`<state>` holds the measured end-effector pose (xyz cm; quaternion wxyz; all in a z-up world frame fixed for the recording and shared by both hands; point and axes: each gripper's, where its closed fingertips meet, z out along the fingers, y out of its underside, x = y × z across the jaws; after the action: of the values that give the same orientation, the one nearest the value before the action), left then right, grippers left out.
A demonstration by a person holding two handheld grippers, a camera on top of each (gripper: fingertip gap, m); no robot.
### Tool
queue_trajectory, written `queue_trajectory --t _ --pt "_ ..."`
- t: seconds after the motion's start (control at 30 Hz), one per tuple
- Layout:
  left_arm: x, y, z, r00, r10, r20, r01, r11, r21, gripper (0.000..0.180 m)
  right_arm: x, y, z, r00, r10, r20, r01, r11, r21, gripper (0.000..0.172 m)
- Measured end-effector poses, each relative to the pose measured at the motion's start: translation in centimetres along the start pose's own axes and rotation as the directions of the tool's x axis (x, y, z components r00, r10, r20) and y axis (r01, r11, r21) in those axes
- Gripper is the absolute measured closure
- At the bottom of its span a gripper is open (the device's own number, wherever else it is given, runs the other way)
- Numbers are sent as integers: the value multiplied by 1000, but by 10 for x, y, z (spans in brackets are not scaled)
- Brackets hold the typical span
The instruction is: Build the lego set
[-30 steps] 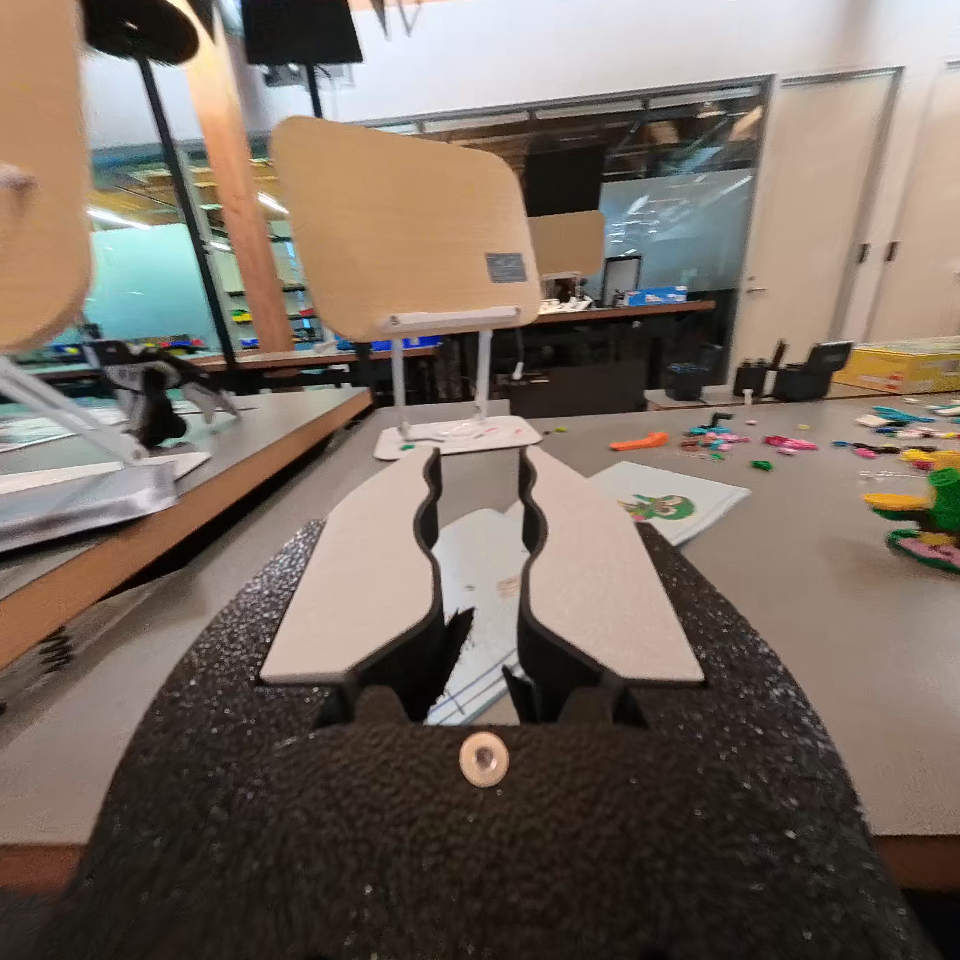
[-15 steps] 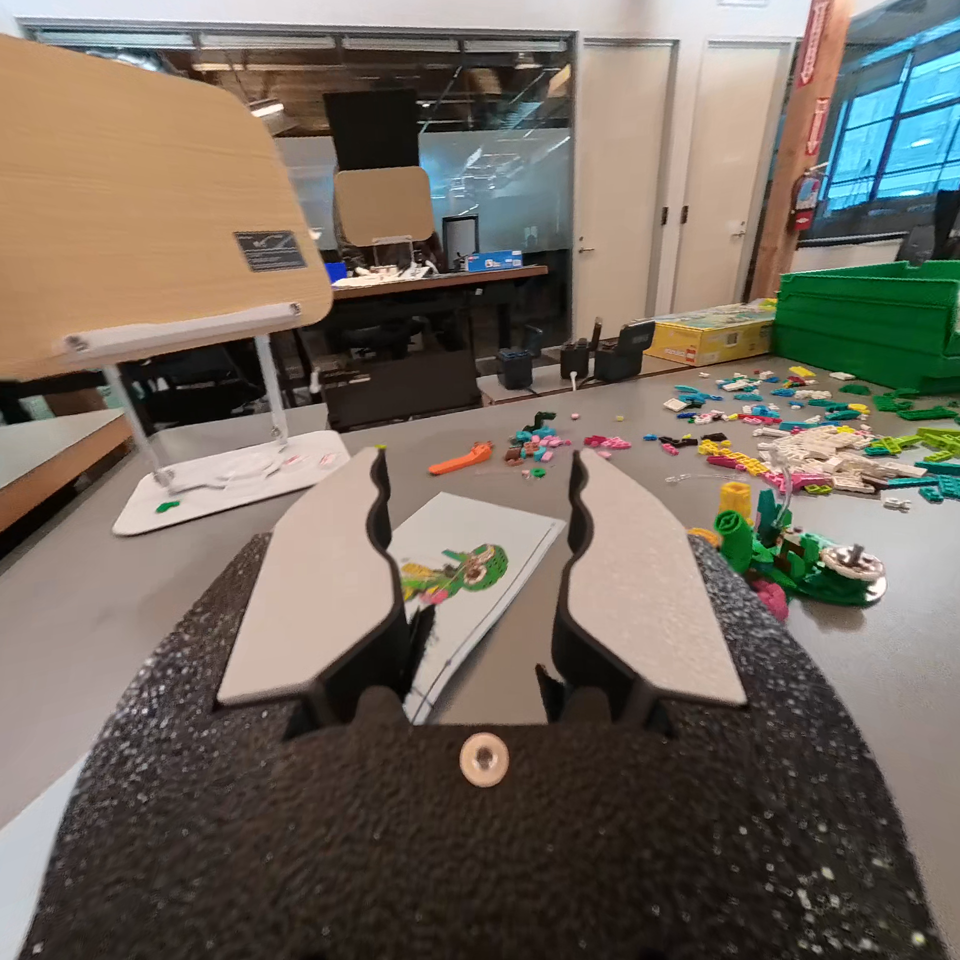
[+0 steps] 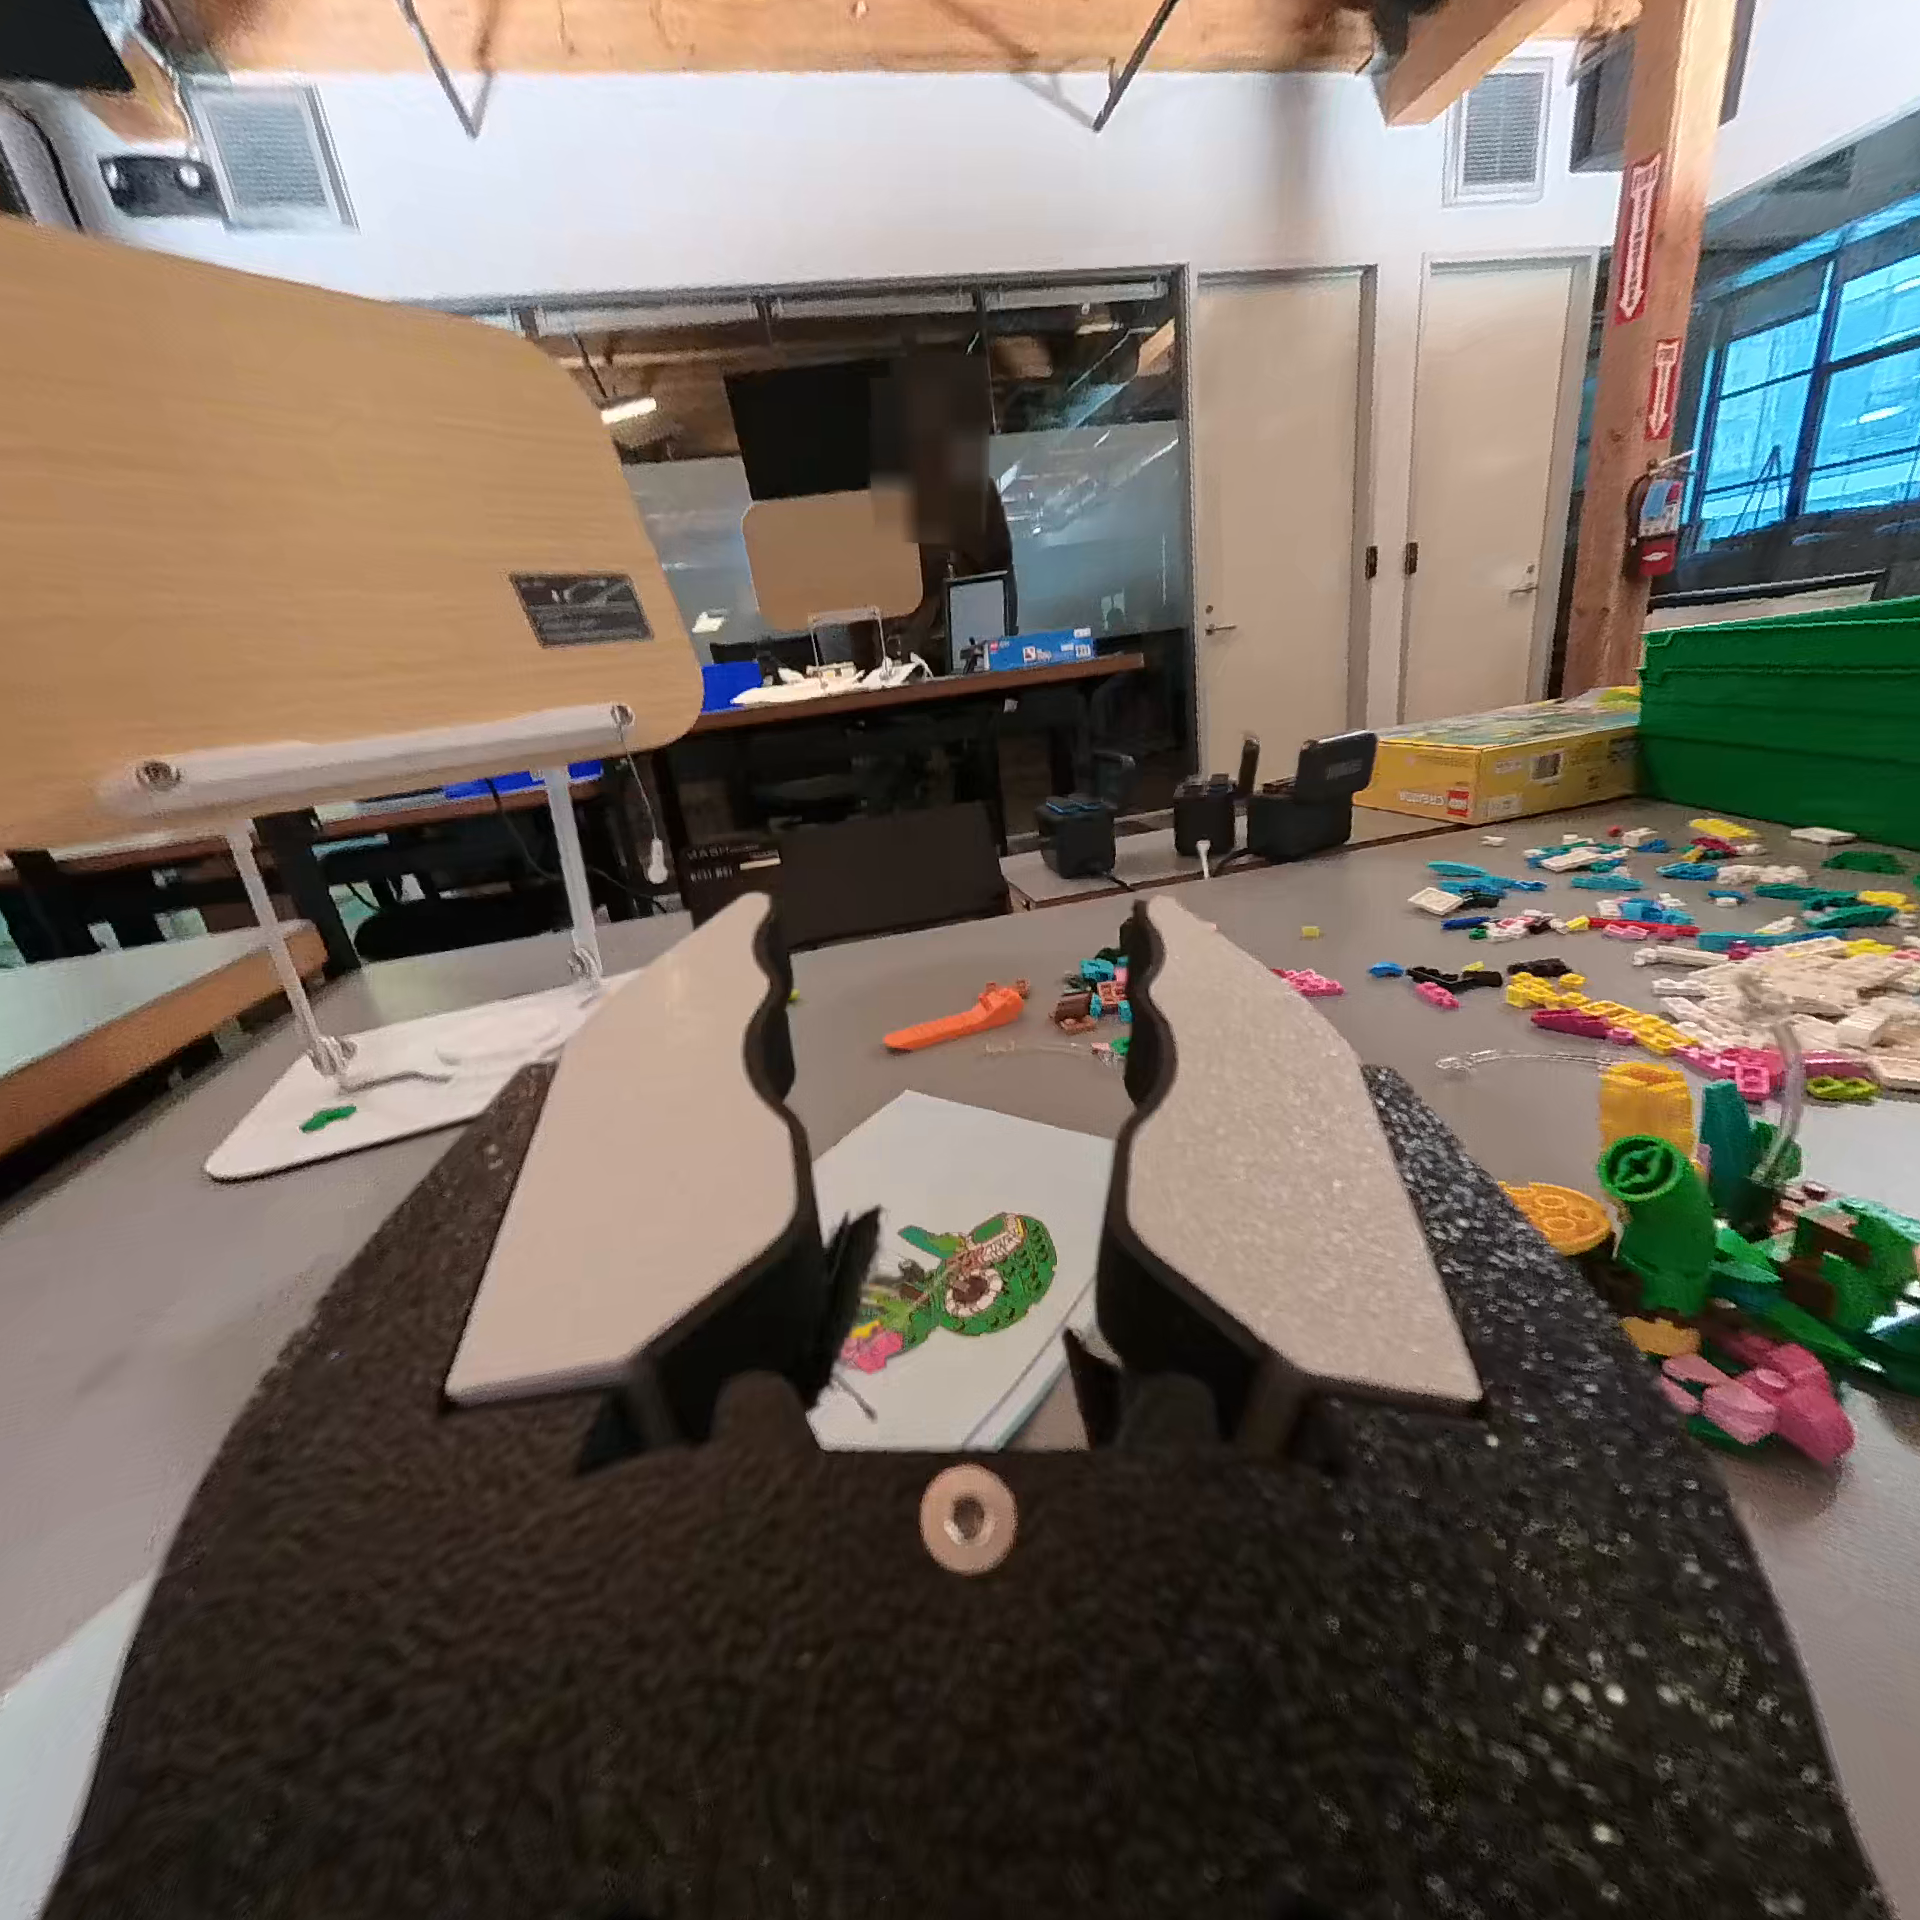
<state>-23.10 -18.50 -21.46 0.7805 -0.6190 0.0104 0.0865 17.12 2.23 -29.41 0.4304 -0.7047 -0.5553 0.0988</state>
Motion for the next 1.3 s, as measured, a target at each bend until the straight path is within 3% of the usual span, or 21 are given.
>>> queue_trajectory --t 0.1,0.23,0.47,0.97,1.3 --pt "-3 4 0 1000 -16 12 16 1000 -21 118 5 -10 30 987 -55 153 60 998 -29 163" --pt "-3 5 1 1000 0 11 0 1000 -26 119 12 -2 59 949 -95 302 151 974 -167 163" --pt "3 4 2 1000 28 -10 -29 999 -21 123 5 9 67 865 -15 501 175 946 -274 161" --pt "6 2 1 998 63 -16 -63 998 -15 128 -5 6 78 796 -75 600 316 898 -307 157" --pt "7 2 1 998 54 -20 -54 998 -14 130 -6 3 74 815 -161 557 354 899 -258 158"
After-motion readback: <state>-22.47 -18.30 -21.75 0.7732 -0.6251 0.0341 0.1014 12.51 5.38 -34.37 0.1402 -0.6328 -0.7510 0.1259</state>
